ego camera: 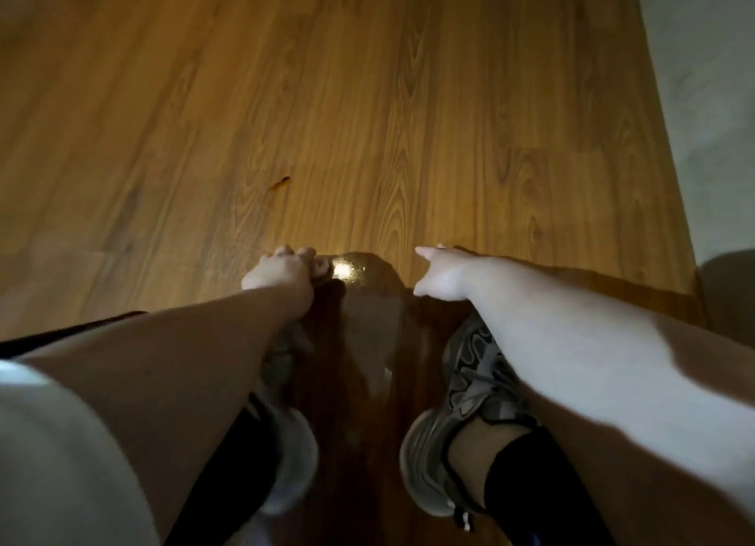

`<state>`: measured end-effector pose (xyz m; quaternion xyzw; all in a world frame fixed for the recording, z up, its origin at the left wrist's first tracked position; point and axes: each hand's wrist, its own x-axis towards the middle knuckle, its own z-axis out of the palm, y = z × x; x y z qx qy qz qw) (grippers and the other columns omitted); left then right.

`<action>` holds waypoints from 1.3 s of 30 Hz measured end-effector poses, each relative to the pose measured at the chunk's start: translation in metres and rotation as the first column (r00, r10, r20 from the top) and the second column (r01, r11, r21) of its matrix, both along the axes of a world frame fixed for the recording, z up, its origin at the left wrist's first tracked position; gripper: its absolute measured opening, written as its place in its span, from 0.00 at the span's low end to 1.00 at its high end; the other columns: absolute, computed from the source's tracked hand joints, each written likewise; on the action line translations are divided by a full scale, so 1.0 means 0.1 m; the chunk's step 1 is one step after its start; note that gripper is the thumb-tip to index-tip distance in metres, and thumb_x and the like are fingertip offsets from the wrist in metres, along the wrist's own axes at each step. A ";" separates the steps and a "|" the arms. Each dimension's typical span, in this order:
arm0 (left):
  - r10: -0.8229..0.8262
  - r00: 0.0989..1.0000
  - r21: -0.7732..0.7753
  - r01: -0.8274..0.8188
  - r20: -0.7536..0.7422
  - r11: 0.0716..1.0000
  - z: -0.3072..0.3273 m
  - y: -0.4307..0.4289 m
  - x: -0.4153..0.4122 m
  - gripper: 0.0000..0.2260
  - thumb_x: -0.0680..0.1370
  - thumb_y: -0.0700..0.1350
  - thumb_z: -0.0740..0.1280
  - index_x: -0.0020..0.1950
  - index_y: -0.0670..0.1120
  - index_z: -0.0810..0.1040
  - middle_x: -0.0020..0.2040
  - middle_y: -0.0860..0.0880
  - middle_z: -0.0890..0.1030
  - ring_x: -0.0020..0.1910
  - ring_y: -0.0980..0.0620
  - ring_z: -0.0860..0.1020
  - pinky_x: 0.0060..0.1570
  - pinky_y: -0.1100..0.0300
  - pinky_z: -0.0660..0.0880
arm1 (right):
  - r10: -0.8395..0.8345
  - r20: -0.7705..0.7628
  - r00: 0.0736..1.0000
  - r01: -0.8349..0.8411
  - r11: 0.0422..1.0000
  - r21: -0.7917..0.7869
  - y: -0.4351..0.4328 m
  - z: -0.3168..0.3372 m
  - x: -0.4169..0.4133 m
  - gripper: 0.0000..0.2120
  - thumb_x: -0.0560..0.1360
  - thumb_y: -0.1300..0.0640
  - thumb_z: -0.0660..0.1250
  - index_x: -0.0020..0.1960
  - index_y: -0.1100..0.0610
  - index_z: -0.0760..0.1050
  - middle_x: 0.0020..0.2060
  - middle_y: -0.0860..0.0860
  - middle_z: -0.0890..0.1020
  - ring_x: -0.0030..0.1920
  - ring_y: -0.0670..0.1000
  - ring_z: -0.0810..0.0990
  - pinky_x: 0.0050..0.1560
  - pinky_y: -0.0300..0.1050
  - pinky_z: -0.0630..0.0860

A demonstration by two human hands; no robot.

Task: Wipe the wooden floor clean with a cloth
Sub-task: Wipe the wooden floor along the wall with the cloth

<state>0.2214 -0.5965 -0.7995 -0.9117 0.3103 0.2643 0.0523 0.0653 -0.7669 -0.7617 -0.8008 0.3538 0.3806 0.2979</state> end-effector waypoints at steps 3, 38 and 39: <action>0.029 0.999 -0.047 -0.030 -0.033 0.998 -0.30 0.21 0.08 0.19 0.79 0.48 0.61 0.71 0.51 0.67 0.69 0.45 0.68 0.66 0.41 0.69 0.62 0.47 0.70 | -0.033 0.021 0.999 0.034 0.999 -0.034 0.09 -0.36 0.17 0.41 0.77 0.51 0.66 0.79 0.45 0.42 0.78 0.50 0.38 0.78 0.57 0.43 0.75 0.57 0.53; 0.090 0.992 -0.137 -0.077 0.089 0.987 -0.82 -0.09 2.48 0.24 0.80 0.55 0.55 0.76 0.53 0.59 0.78 0.39 0.42 0.75 0.36 0.46 0.73 0.41 0.50 | -0.249 0.268 0.931 0.330 0.888 -0.322 -0.25 -1.41 1.64 0.29 0.80 0.38 0.49 0.76 0.36 0.40 0.77 0.50 0.34 0.76 0.55 0.33 0.72 0.64 0.36; 0.211 0.976 -0.129 -0.203 0.052 0.971 -0.80 -0.13 2.55 0.23 0.81 0.56 0.55 0.75 0.53 0.60 0.78 0.39 0.42 0.75 0.35 0.46 0.73 0.39 0.50 | -0.240 0.292 0.926 0.337 0.874 -0.351 -0.22 -1.42 1.64 0.29 0.80 0.39 0.49 0.77 0.37 0.41 0.77 0.51 0.35 0.76 0.56 0.33 0.72 0.64 0.37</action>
